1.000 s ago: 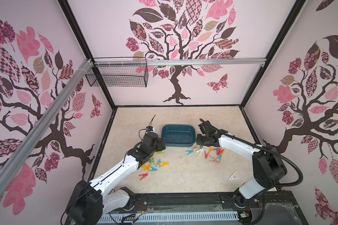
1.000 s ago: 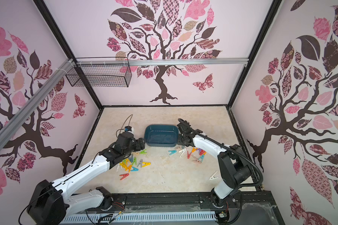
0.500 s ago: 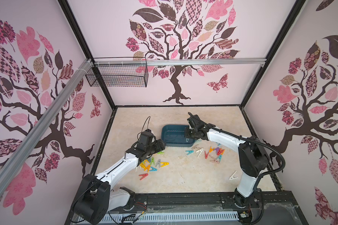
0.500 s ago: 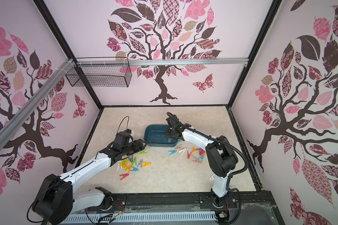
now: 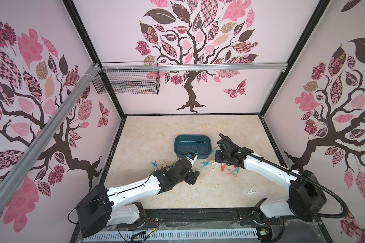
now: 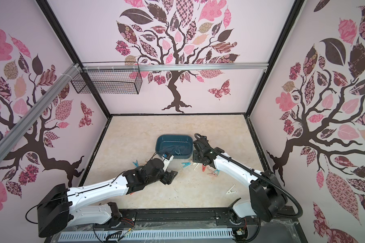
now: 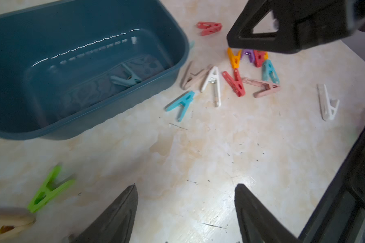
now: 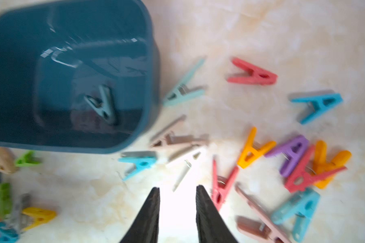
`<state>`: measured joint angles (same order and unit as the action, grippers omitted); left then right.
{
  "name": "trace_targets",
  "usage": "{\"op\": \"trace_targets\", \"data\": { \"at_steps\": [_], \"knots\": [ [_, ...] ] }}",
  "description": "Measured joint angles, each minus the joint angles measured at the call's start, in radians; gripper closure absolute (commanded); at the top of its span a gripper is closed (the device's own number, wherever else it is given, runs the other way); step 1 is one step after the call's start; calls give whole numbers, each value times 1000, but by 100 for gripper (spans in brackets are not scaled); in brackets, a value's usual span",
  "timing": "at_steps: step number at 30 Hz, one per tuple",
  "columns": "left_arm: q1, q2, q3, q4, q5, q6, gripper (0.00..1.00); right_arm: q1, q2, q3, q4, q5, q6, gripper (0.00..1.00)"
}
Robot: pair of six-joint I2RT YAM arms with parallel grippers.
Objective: Put the clothespins into the storage box
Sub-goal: Pick up the clothespin from the center of the board.
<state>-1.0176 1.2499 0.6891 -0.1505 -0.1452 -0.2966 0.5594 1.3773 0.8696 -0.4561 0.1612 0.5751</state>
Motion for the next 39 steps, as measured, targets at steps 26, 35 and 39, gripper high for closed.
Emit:
{"op": "trace_targets", "data": {
  "at_steps": [26,35,39],
  "knots": [
    [-31,231,35,103,77,36,27,-136,323,40,132,137,-78,74],
    [-21,219,43,85,11,27,28,-148,360,90,131,135,-94,91],
    [79,114,42,56,19,-28,29,-116,297,97,72,133,-94,91]
  ]
}}
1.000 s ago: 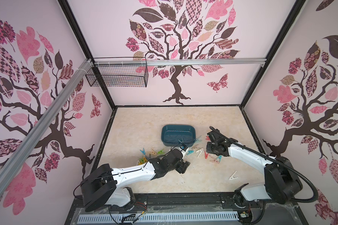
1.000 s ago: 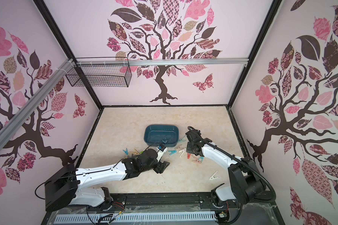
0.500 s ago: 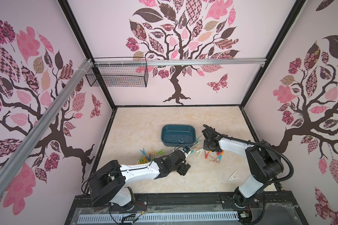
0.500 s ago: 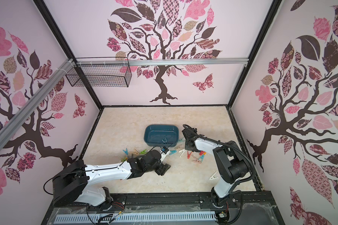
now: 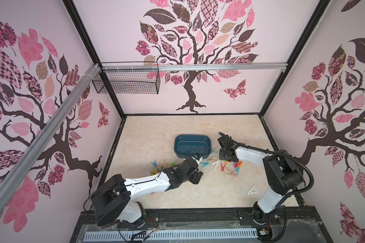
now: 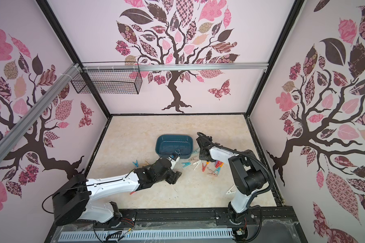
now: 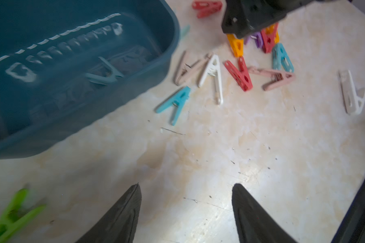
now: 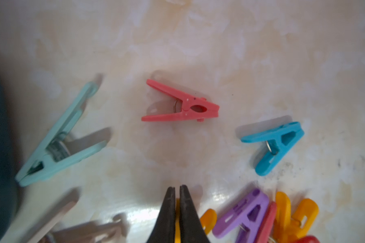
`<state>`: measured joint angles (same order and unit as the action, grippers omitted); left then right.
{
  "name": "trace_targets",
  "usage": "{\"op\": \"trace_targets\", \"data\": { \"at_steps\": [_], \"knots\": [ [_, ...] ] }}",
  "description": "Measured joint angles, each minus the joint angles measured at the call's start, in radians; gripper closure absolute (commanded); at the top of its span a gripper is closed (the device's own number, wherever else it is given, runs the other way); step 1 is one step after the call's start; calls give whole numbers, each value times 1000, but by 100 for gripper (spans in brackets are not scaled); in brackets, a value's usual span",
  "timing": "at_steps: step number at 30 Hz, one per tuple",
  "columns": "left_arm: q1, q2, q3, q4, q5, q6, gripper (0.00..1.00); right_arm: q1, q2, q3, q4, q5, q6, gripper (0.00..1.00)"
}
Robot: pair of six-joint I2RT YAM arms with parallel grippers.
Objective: Put the clothespins into the storage box
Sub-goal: Pick up the clothespin from the center of the board, then place the clothespin in the storage box.
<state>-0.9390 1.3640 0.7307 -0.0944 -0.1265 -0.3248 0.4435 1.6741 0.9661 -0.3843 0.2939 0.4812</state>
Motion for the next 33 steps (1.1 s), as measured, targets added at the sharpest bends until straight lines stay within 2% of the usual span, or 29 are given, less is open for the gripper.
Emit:
{"op": "trace_targets", "data": {
  "at_steps": [5,8,11,13,19,22,25,29,33],
  "knots": [
    [208,-182,-16,3,26,-105,30,139,-131,93,-81,-24,16,91],
    [341,-241,-61,15,71,-198,32,204,-143,174,-74,-82,34,91],
    [457,-252,-127,41,117,-281,32,207,-134,203,-21,-140,52,91],
    [489,-231,-147,37,138,-311,32,201,-101,229,12,-165,61,91],
    [489,-158,-148,42,195,-327,32,190,90,356,75,-177,48,86],
    [486,-154,-148,48,207,-325,32,189,136,378,74,-168,33,70],
    [463,-155,-148,50,202,-307,32,188,135,387,60,-150,8,64],
    [344,-155,-130,14,141,-222,32,180,95,364,58,-119,-11,65],
    [170,-149,-74,-19,57,-100,32,139,-68,196,43,-105,-3,66]
  ]
}}
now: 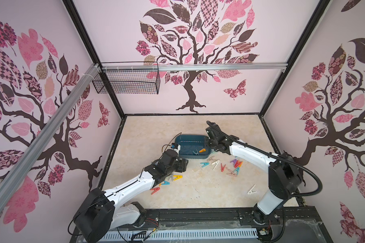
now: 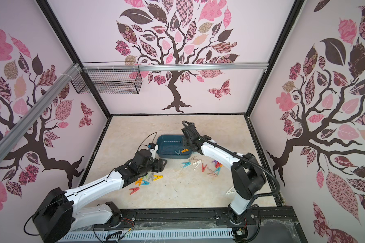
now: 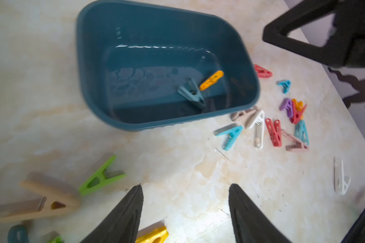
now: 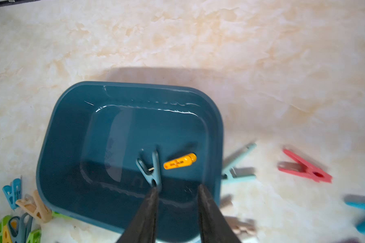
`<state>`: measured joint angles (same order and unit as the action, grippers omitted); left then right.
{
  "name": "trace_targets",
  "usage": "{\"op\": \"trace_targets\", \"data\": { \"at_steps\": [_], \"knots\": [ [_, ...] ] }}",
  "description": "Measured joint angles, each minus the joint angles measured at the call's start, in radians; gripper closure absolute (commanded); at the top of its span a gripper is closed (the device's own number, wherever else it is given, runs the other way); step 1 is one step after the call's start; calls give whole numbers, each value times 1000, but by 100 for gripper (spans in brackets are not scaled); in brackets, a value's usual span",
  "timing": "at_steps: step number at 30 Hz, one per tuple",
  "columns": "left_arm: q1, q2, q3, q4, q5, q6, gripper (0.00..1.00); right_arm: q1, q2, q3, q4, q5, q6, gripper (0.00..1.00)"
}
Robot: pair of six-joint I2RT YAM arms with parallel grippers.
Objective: Put the clothespins into the storage box
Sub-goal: Place the clothespin in the storage box, then pick up the clothespin from the center of the board.
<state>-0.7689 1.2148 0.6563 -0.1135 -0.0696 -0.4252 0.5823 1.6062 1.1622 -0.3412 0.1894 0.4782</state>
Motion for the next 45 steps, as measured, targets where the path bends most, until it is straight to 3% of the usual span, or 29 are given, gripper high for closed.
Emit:
{"op": "trace_targets", "data": {
  "at_steps": [6,13,19,33,45],
  "knots": [
    [-235,64,55,37,-94,171,31,-78,-195,-250,-73,0,43,67],
    [-348,228,72,91,-108,236,31,-121,-204,-370,-89,-32,72,69],
    [-357,308,95,124,-93,243,31,-126,-140,-370,-43,-53,98,70],
    [-357,316,95,127,-109,246,30,-127,-72,-373,-10,-44,140,76],
    [-340,309,95,150,-143,229,31,-127,-50,-386,11,-45,153,90]
  ]
}}
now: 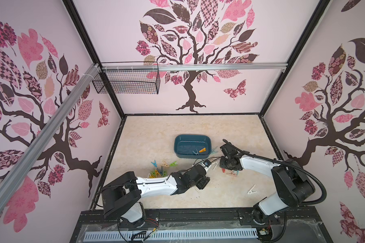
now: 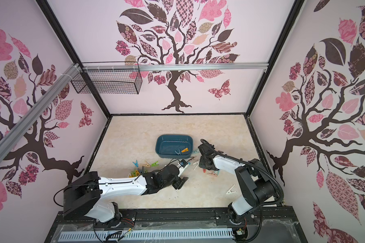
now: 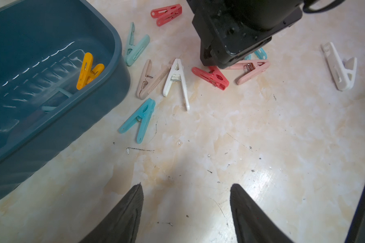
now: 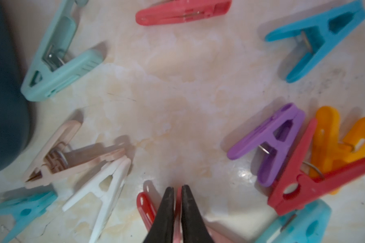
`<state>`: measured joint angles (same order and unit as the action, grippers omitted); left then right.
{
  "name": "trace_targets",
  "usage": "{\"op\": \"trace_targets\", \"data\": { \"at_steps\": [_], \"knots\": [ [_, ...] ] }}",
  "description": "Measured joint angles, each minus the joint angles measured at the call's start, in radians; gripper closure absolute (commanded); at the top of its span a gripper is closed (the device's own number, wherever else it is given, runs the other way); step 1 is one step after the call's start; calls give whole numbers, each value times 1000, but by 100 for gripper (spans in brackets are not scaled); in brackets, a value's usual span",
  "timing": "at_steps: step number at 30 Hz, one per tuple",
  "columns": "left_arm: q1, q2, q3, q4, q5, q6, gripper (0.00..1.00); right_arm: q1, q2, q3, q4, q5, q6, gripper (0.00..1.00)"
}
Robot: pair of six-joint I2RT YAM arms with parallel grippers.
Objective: Put the clothespins into the storage box
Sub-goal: Pick up the clothespin from the center of the board, then place the clothespin in the storage box.
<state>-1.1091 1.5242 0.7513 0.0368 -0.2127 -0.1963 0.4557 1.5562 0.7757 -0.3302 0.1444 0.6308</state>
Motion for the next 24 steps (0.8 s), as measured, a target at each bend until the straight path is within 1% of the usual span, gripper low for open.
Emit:
{"op": "trace_targets", "data": {
  "at_steps": [3,6,10,13,16,18,20,24],
  "knots": [
    [45,-39,-2,-5,-6,-23,32,10,-4,26,-37,6,-7,91],
    [146,-135,-15,-7,5,-66,32,43,-23,98,-98,35,-24,91],
    [359,-282,-30,-13,56,-156,32,122,-53,261,-138,52,-45,91],
    [518,-336,-40,-12,103,-240,32,152,-49,362,-109,22,-52,91],
    [652,-327,-47,-17,148,-320,33,152,5,445,-64,-10,-51,91],
    [718,-290,-47,-21,173,-358,33,151,74,499,-32,-26,-53,91],
    [753,-243,-47,-28,188,-381,33,150,156,555,-16,-41,-58,90],
    [764,-168,-47,-36,211,-406,33,149,288,617,15,-60,-83,88]
  ]
}}
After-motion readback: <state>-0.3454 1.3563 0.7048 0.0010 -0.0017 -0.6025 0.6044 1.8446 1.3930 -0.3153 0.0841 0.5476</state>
